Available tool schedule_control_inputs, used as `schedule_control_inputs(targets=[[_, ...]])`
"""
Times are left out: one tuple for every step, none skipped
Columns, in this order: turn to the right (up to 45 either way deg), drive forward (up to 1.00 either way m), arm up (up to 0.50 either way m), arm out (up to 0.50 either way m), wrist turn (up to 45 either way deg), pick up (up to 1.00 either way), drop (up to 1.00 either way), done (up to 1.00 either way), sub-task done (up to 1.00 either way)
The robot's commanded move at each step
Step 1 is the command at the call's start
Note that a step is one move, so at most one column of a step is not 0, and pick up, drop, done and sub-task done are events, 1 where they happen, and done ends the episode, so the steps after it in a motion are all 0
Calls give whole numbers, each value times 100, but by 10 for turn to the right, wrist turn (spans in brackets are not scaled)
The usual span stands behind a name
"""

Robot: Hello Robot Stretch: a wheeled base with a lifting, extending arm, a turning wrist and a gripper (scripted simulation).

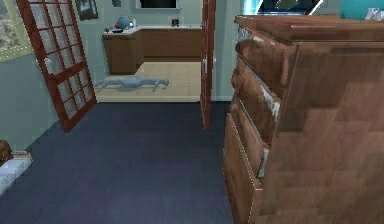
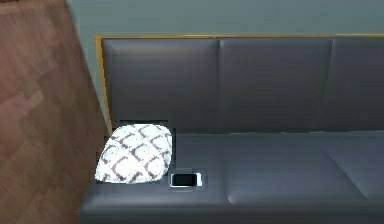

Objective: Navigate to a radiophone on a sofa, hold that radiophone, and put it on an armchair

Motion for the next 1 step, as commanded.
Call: schedule_control_inputs(targets=[[0,15,0,0,0,0,0,0,0]])
